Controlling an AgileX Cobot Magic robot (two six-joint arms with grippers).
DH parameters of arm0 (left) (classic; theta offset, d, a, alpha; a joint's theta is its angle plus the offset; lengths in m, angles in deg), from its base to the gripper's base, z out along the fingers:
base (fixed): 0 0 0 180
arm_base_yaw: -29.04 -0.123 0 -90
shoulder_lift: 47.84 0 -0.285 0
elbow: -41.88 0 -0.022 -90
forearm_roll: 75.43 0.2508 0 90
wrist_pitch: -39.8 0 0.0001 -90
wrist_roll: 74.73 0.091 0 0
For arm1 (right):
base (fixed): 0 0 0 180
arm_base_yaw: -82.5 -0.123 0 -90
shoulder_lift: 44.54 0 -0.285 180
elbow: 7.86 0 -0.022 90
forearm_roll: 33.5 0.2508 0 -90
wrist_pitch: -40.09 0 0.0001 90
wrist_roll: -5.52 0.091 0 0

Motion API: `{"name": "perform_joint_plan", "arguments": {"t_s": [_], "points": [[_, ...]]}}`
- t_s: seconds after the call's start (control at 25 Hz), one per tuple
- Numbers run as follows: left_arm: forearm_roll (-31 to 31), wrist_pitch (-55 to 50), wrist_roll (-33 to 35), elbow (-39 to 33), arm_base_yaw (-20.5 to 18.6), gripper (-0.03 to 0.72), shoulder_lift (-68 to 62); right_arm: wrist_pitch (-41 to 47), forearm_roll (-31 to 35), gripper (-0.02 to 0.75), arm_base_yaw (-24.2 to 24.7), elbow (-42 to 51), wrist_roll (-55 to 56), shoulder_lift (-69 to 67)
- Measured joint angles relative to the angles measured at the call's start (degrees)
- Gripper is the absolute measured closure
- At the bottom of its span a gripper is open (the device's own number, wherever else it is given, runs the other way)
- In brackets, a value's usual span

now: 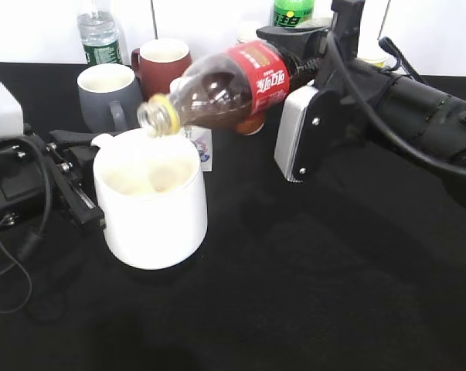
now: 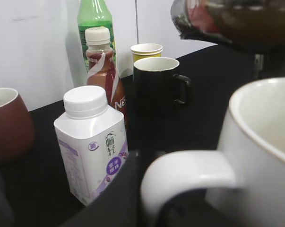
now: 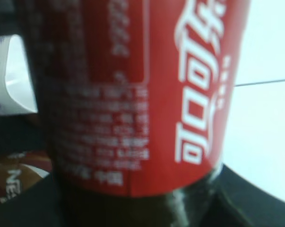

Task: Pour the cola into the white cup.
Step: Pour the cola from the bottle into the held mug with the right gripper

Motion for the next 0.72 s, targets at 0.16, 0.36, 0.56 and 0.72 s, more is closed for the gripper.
{"name": "perform_joint_plan", "arguments": {"t_s": [0.16,0.36,0.56,0.72], "points": [[0.00,0.00,0.00,0.00,0.00,0.645,0.00,-1.03,1.66,0.344,0.00,-0.06,-5.48,0.00],[-0.17,-1.00,0.00,0.00,0.00,0.645,0.00,-2.60,2.42,0.353,0.00,-0.13,-7.20,0.00],[-0.17,-1.05,0.05,0.00,0.00,0.645,0.00,-2.77,3.35,0.353,0.00,-0.17,-8.36,0.00],[-0.17,-0.98,0.11,0.00,0.00,0.645,0.00,-2.87,3.60,0.353,0.00,-0.17,-8.65,0.00]]}}
